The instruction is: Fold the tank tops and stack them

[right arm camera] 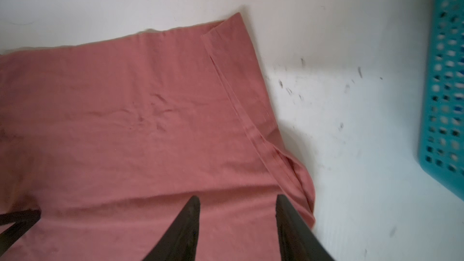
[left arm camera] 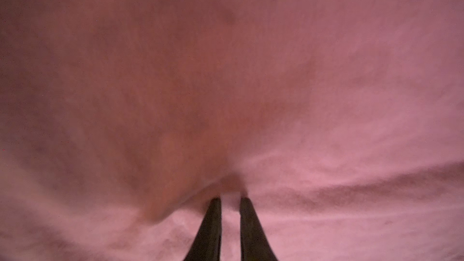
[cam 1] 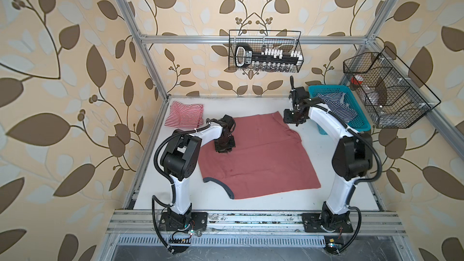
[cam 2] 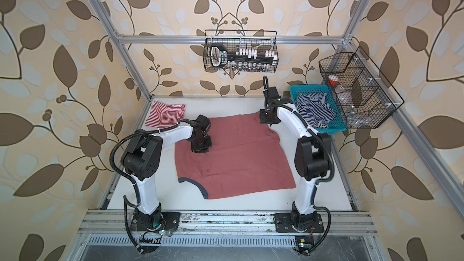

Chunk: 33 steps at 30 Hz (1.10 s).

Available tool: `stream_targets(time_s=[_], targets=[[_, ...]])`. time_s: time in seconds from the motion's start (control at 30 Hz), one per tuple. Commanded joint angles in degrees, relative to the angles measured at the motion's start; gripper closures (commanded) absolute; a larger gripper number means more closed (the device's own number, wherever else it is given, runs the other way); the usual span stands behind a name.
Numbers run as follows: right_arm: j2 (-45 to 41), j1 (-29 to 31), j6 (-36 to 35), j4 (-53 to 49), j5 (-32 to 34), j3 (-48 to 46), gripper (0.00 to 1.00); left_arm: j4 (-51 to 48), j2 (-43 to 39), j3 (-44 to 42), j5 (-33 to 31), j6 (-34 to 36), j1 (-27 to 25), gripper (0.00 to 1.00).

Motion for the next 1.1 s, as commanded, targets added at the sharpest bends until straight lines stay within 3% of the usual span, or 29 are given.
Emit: stream_targets(time_s=[0.0,0.57,0.9,1.0,1.07], targets=[[7.2,-0.07,-3.25,0.17,-2.46,4.79,0.5,-0.91,1.28,2.7,2.23,-0.21,-0.75,0.83],[27.8,-0.05,-7.02,3.39,-2.54,26.14,0.5,-3.05,3.99,3.62,2.21,0.12,-0.84,0.83],[32.81,0.6,-6.46,3.97,-2.54,31.37,0.49,-2.96,3.63,2.6,2.56,-0.55,-1.09,0.83],[34.26,0.74,-5.79,3.01,-2.25,33.59,0.53,-2.88,3.59,2.34,2.49,-0.6,-1.28,0.83],[34.72,0.82,-5.33,2.95,-1.87,33.88,0.61,-2.8,3.46,1.99,2.49,-0.69,-1.36,0.83]])
